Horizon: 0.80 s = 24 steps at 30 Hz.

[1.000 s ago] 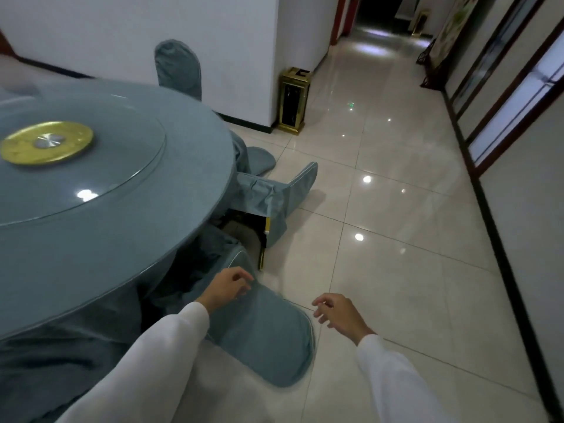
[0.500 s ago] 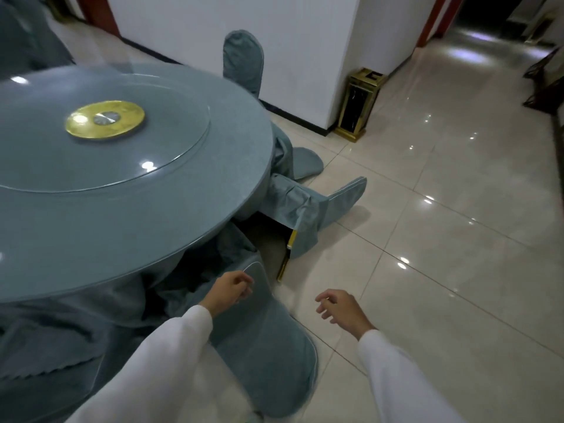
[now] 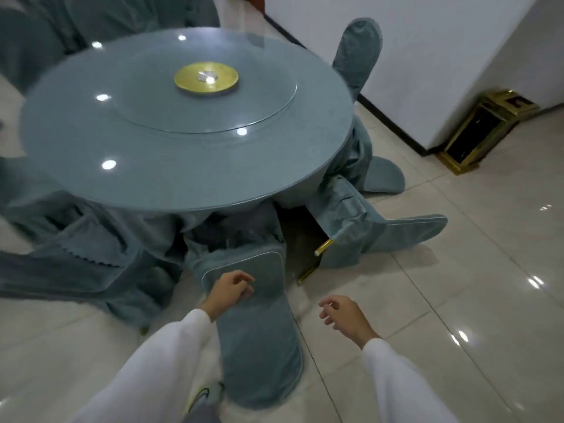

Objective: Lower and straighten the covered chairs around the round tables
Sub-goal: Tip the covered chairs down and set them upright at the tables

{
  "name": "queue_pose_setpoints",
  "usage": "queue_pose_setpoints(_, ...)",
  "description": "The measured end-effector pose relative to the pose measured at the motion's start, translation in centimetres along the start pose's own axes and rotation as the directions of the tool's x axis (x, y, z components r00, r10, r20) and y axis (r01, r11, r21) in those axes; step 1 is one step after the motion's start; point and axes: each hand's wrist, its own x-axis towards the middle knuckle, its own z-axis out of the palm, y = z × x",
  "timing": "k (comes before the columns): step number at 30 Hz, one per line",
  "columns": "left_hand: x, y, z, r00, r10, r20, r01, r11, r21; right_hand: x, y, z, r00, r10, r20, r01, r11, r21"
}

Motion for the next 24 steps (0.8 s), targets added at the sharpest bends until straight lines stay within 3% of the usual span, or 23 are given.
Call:
queue_pose_setpoints(9,-8.1,-7.5,7.2,0.965,-0.229,-0.13,0.182,0.937,-0.297,0.0,6.8,1.6,0.982,-0.015,0.186,0.029,0.997,-0.076)
queue_pose_setpoints(17,-10.8,-16.4,8.7,0.912,-0.36,-0.198,0.257,0.876,-0.409,2.3,13.8,8.7,0.972,0.015,0.235,0.018,0.991,-0.135)
queue_pose_setpoints(24,-6.2,-28.2,12.1,0.885,-0.408,-0.226,0.287,0.858,-0.426,8.8,22.1,16.2,0.965,0.049,0.259,0.001,0.982,-0.191)
